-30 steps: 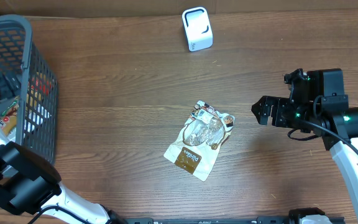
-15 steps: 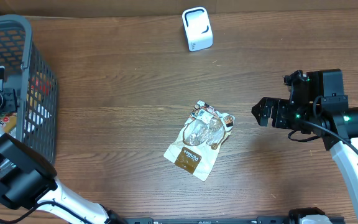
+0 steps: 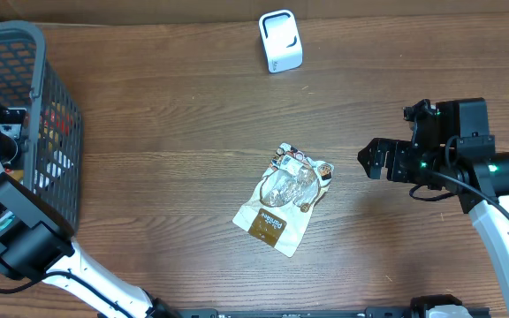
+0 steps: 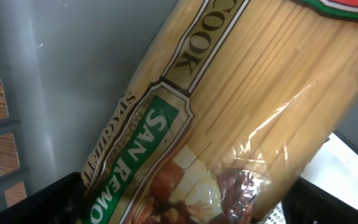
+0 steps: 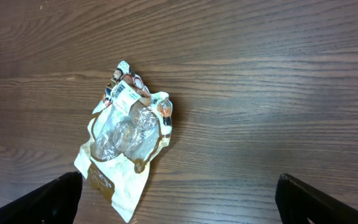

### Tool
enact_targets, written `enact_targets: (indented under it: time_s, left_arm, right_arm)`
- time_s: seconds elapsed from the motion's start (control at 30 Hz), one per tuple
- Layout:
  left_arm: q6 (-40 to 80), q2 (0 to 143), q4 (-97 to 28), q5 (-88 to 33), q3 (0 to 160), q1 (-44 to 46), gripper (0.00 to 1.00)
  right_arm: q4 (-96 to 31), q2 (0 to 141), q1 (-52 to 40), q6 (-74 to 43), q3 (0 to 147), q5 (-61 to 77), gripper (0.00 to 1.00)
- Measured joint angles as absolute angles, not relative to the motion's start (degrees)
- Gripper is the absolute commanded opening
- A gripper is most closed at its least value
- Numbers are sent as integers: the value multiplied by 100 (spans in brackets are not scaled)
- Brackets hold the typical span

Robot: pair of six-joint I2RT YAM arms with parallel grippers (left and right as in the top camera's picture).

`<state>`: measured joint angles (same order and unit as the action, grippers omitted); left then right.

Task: Scan the item barcode
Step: 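Reach the left gripper into the basket and grasp the spaghetti pack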

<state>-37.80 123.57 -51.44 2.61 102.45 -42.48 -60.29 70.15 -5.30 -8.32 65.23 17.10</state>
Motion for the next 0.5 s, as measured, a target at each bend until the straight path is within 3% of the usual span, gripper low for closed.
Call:
enact_targets:
  time_s: [0.1, 0.27, 0.37, 0.4, 0.5]
  left_arm:
    - [-3795, 12396, -5146, 250, 10245, -4248, 71]
    - [-3795, 12444, -5144, 152, 10248, -4237, 23]
    - [-3833, 12466, -5151, 139, 10248, -4213, 13]
    - [-3846, 12466, -5140, 152, 10248, -4211, 6]
    - [-3763, 12466, -5105, 174, 10256, -4211, 4]
  right_arm:
    - [-6010, 7015, -530, -829, 6525, 1712, 100]
    - [-6005, 7015, -530, -827, 6523, 1710, 100]
    - [-6001, 7015, -530, -832, 6525, 1710, 100]
    - [-6003, 7015, -530, -834, 6523, 1710, 100]
    - [-6001, 7015, -530, -834, 6523, 1712, 100]
